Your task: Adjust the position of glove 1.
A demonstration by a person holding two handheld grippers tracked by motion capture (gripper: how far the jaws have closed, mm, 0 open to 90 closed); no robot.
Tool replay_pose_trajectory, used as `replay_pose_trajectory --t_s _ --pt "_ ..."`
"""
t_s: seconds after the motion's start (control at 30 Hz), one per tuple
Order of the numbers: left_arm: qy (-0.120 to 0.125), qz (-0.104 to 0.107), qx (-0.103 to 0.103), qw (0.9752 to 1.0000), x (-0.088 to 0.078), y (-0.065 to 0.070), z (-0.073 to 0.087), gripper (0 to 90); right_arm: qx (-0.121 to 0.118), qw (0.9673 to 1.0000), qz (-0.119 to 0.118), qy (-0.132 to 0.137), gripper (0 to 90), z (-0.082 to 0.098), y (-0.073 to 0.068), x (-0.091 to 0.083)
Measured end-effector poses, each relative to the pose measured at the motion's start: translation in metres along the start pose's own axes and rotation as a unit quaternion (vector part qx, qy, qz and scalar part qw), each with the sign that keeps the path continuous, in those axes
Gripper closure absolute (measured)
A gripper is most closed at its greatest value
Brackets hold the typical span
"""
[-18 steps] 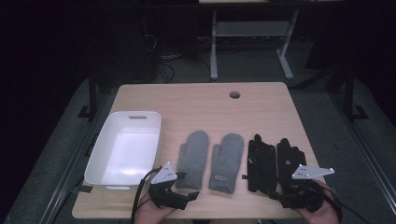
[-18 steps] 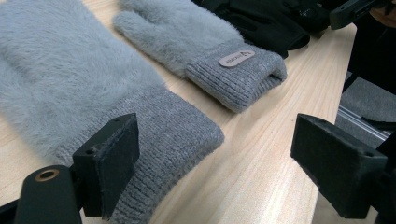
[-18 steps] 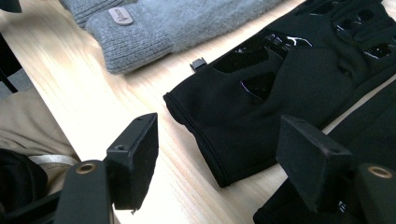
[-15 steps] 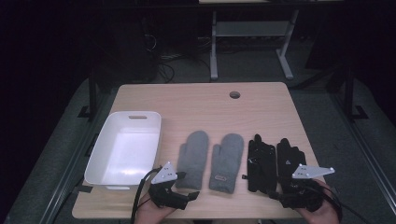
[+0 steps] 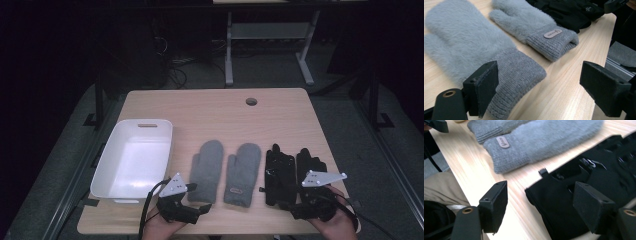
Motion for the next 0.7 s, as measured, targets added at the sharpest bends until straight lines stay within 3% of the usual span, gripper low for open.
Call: replay_pose_trajectory --t_s 0.2,0.43,0.7 --pt "0.007 -0.001 -0.003 1.0 -0.004 -0.002 -0.001 15.2 -0.024 0.9995 -0.013 -0.013 27.8 -0.021 0.002 0.009" --pt "0.009 -0.003 -0.003 0.9999 -0.005 -0.003 -0.002 15.2 -0.036 0.9986 -0.03 -0.026 28.0 -0.045 0.008 0.022" --pt "0.014 -0.002 -0.005 0.9999 -0.007 -0.004 -0.002 15.2 -0.057 0.9952 -0.053 -0.06 30.0 -0.075 0.01 0.035"
Point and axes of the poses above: each handheld gripper's, and its own axes: x roughly forward along the jaws, z roughly out of its underside, y roughly to its right, the point moved 1 cm from there along x, roughly forward along the jaws, and after that the axes turned 12 degrees about -x, right-handed, at the moved point
